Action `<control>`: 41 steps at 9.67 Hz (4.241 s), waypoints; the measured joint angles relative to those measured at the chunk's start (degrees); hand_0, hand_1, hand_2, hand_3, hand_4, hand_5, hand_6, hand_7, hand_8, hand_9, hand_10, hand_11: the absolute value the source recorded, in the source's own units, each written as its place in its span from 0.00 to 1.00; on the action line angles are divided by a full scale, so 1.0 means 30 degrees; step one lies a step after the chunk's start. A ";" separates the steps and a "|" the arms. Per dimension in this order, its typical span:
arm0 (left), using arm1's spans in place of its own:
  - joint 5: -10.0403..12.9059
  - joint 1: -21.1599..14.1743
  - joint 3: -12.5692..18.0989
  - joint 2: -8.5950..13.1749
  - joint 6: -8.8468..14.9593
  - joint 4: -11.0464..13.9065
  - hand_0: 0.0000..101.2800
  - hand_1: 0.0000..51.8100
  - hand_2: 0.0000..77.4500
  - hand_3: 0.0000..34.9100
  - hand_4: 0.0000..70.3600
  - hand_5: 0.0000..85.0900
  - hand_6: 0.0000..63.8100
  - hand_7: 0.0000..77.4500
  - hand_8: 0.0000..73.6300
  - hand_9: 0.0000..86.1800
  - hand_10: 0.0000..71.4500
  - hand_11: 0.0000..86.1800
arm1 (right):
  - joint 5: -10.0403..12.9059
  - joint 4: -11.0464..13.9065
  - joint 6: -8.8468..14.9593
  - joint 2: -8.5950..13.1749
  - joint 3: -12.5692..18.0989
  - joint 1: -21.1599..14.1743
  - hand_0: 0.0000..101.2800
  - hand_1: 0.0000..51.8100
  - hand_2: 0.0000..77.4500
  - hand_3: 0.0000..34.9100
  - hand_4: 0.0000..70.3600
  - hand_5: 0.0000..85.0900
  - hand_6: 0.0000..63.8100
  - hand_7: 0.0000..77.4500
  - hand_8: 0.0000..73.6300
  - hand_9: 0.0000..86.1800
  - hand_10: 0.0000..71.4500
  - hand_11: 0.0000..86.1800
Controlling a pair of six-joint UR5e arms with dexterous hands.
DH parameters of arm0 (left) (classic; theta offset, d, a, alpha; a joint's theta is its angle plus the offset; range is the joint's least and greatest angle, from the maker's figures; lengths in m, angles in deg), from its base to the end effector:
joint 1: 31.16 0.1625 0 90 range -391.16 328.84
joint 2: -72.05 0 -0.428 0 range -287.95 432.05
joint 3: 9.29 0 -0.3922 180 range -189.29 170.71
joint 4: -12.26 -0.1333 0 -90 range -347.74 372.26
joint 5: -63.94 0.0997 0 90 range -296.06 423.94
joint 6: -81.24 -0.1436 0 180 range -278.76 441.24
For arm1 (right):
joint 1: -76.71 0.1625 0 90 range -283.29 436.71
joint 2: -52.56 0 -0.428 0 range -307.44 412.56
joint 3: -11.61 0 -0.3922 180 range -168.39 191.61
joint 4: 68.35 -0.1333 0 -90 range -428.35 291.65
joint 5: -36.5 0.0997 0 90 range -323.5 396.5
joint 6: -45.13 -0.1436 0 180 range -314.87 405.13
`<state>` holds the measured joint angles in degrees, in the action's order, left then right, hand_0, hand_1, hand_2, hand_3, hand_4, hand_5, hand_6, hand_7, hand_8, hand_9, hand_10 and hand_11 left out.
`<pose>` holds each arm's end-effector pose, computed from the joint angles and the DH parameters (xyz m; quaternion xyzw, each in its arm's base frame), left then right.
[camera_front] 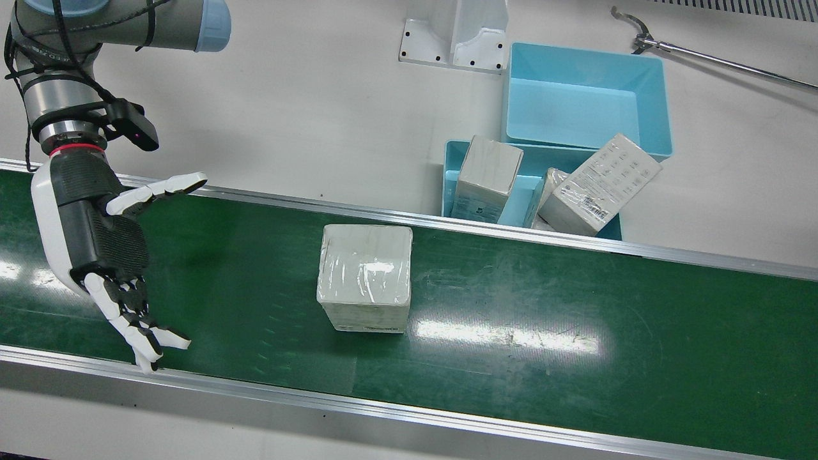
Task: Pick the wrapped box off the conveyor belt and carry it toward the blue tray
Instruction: 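Close the right hand fingers around the wrapped white box, then lift the wrapped box off the belt with the right hand, then carry the box over the blue tray and open the right hand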
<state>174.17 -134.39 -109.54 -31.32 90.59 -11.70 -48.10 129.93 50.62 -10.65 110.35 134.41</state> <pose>-0.2170 -0.5576 0.5223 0.1010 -0.6979 0.7089 0.0153 -0.2383 -0.6517 0.3695 -0.1593 -0.7888 0.5728 0.1560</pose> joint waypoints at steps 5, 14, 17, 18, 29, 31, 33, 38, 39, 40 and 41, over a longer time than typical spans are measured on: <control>0.0000 0.0000 -0.0001 0.0000 0.0000 0.0001 0.00 0.00 0.01 0.00 0.00 0.01 0.01 0.01 0.01 0.00 0.01 0.01 | -0.0022 0.0036 0.0301 0.0174 0.0403 -0.0514 0.45 0.21 0.13 0.00 0.14 0.10 0.11 0.25 0.07 0.06 0.00 0.01; 0.0000 0.0000 -0.0001 0.0000 0.0000 0.0001 0.00 0.00 0.01 0.00 0.01 0.01 0.01 0.01 0.01 0.00 0.01 0.01 | 0.0280 0.0187 0.1049 0.2840 -0.1987 -0.2353 0.47 0.31 0.18 0.30 0.12 0.13 0.06 0.21 0.06 0.05 0.00 0.01; 0.0000 0.0000 0.0000 0.0000 0.0000 0.0000 0.00 0.00 0.01 0.00 0.01 0.01 0.01 0.01 0.01 0.01 0.00 0.01 | 0.0915 0.0410 0.1044 0.3200 -0.1875 -0.2514 0.51 0.24 0.42 0.25 0.37 0.41 0.31 0.49 0.38 0.34 0.26 0.01; 0.0000 0.0000 0.0000 0.0000 0.0000 0.0001 0.00 0.00 0.01 0.00 0.00 0.01 0.01 0.01 0.01 0.01 0.01 0.01 | 0.0983 0.0613 0.1038 0.3075 -0.1425 -0.2245 0.48 0.13 0.43 0.13 0.31 0.53 0.38 0.56 0.50 0.43 0.40 0.01; 0.0000 0.0000 0.0000 0.0000 0.0000 0.0001 0.00 0.00 0.01 0.00 0.01 0.01 0.01 0.01 0.01 0.00 0.00 0.01 | 0.9380 0.5260 0.5968 0.5683 0.3805 -1.1522 0.37 0.02 0.46 0.45 0.27 0.81 0.73 0.92 0.73 0.81 0.71 0.81; 0.0000 0.0000 0.0000 0.0000 0.0000 0.0001 0.00 0.00 0.01 0.00 0.00 0.01 0.00 0.01 0.01 0.00 0.00 0.01 | 0.9949 0.5221 0.6310 0.6284 0.3310 -1.2385 0.41 0.03 0.46 0.71 0.29 0.75 0.50 0.89 0.53 0.63 0.51 0.62; 0.0000 0.0000 -0.0001 0.0000 0.0000 0.0000 0.00 0.00 0.01 0.00 0.01 0.01 0.01 0.01 0.01 0.01 0.01 0.01 | 1.0111 0.5187 0.6384 0.6470 0.2956 -1.2749 0.42 0.38 0.32 0.84 0.12 0.57 0.07 0.63 0.11 0.33 0.04 0.32; 0.0000 0.0000 0.0000 0.0001 0.0000 0.0001 0.00 0.00 0.01 0.00 0.00 0.01 0.00 0.01 0.01 0.00 0.00 0.01 | 0.9860 0.5333 0.6306 0.6058 0.4395 -1.2580 0.46 0.14 0.02 0.85 0.12 0.01 0.00 0.15 0.11 0.01 0.00 0.01; 0.0001 0.0000 0.0000 0.0001 0.0000 0.0000 0.00 0.00 0.01 0.00 0.00 0.01 0.01 0.01 0.01 0.00 0.01 0.01 | 0.9847 0.5581 0.6297 0.5605 0.5574 -1.2109 0.46 0.14 0.02 0.85 0.15 0.01 0.00 0.15 0.11 0.01 0.00 0.01; 0.0001 0.0000 0.0001 0.0001 0.0000 0.0001 0.00 0.00 0.01 0.00 0.00 0.01 0.01 0.01 0.01 0.01 0.01 0.01 | 0.9839 0.6187 0.6282 0.4893 0.7275 -1.1415 0.46 0.24 0.02 0.85 0.14 0.12 0.00 0.19 0.09 0.01 0.00 0.01; 0.0000 0.0000 0.0000 0.0000 0.0000 0.0001 0.00 0.00 0.01 0.00 0.00 0.01 0.01 0.01 0.01 0.01 0.00 0.01 | 0.9818 0.6968 0.6194 0.3908 0.9135 -1.0481 0.46 0.24 0.02 0.85 0.14 0.12 0.00 0.19 0.09 0.01 0.00 0.01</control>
